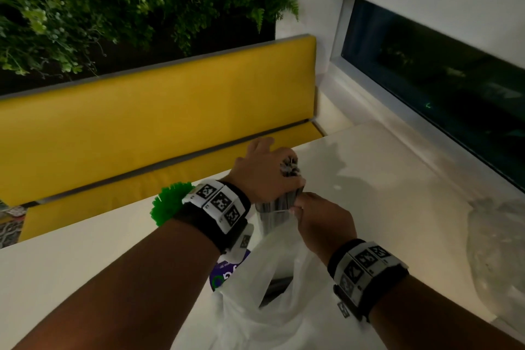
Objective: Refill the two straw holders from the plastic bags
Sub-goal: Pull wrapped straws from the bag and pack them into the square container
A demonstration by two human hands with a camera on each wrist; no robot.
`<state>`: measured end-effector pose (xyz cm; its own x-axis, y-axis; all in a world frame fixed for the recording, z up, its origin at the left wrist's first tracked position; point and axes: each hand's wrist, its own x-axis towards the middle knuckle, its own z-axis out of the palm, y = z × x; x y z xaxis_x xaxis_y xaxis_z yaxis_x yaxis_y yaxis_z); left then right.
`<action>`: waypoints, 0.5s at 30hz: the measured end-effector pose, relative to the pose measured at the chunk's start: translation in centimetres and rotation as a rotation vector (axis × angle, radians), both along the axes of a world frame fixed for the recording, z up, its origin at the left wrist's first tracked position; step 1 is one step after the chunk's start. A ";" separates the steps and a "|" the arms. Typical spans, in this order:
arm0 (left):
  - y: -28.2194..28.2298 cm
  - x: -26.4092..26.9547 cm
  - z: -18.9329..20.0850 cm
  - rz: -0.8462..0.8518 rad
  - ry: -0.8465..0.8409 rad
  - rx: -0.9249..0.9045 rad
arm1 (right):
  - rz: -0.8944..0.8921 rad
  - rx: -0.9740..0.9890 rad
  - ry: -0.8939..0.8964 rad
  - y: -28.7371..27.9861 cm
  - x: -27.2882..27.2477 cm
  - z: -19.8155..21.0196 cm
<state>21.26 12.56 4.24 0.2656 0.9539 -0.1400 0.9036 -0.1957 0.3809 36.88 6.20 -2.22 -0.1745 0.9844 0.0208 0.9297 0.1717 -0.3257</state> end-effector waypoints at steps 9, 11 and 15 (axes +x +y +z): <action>-0.3 1.8 -2.9 -0.204 0.428 0.229 | -0.024 0.031 0.004 -0.2 0.0 -0.4; -0.4 1.2 -3.0 -0.177 0.405 0.236 | -0.024 -0.016 0.014 0.1 0.1 -0.3; -2.8 1.2 -1.1 -0.022 0.197 0.274 | -0.049 -0.069 0.125 -0.8 0.7 -0.6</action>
